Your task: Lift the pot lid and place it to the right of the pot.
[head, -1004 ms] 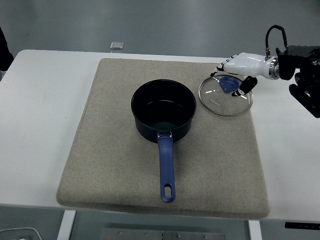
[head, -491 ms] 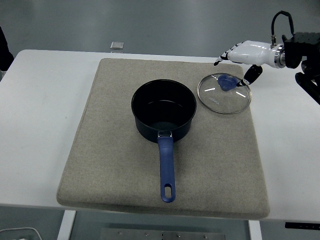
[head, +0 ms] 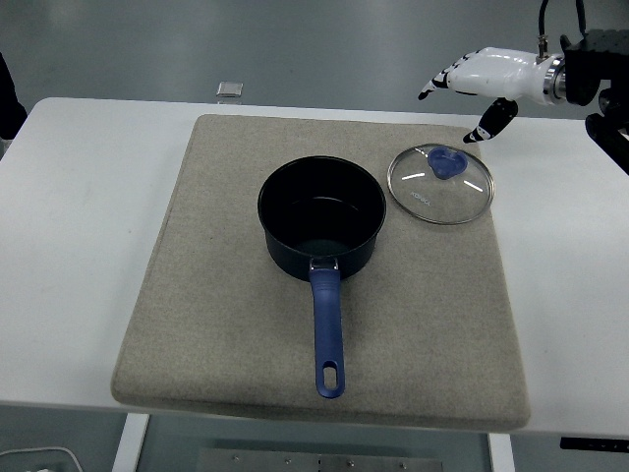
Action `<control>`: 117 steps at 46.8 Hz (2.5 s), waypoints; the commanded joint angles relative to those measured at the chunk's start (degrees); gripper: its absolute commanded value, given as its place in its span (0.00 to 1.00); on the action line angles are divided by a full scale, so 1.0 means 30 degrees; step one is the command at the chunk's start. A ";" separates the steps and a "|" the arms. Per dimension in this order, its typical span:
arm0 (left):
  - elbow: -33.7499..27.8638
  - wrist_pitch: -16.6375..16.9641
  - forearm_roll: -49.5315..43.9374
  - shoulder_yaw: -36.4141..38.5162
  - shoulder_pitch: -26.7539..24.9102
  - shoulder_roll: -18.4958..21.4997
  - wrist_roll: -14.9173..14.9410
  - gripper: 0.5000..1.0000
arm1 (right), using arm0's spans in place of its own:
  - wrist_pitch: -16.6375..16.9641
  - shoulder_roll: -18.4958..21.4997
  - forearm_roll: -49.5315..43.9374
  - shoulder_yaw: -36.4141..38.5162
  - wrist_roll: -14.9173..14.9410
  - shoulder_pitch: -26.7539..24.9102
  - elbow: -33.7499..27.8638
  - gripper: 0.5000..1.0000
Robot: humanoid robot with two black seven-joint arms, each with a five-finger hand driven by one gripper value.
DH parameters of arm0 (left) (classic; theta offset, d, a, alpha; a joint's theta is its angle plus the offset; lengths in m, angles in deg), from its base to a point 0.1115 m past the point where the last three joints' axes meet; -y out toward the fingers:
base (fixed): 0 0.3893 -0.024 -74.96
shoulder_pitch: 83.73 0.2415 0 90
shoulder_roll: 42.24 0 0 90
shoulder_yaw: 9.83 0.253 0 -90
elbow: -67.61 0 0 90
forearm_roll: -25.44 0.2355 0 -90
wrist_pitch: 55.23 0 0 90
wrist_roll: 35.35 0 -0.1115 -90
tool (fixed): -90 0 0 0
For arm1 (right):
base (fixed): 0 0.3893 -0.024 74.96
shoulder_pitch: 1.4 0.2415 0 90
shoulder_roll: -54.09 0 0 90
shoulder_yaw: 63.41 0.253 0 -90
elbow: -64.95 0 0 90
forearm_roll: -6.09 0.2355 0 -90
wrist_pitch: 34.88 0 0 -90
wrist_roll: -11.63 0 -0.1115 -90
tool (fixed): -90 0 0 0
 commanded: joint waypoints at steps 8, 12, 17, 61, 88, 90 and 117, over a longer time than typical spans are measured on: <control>0.0000 -0.0001 -0.0002 0.0001 -0.0002 0.0000 0.0011 1.00 | -0.0220 0.0163 0.2459 0.0234 -0.0002 0.1097 -0.0007 0.79; 0.0000 -0.0001 -0.0002 0.0001 -0.0002 0.0000 -0.0018 1.00 | -0.0863 0.0251 0.3864 0.0293 -0.0002 0.1244 -0.0007 0.79; 0.0000 -0.0001 -0.0002 0.0001 -0.0002 0.0000 0.0011 1.00 | -0.2035 0.0397 0.6557 0.0615 -0.0002 0.1273 -0.0007 0.79; 0.0000 -0.0001 -0.0002 0.0001 -0.0002 0.0000 -0.0018 1.00 | -0.2359 0.0661 3.2432 0.2606 -0.3494 0.0337 -0.0036 0.79; 0.0000 -0.0001 -0.0002 0.0001 -0.0002 0.0000 0.0011 1.00 | -0.2096 0.1481 3.2608 0.3721 -0.5809 -0.1333 -0.0007 0.80; 0.0000 -0.0001 -0.0002 0.0001 -0.0002 0.0000 -0.0018 1.00 | -0.2096 0.1540 3.2579 0.3721 -0.5809 -0.1538 -0.0007 0.80; 0.0000 -0.0001 -0.0002 0.0001 -0.0002 0.0000 0.0011 1.00 | -0.2359 0.2419 3.2286 0.4805 -0.5604 -0.3444 -0.0007 0.80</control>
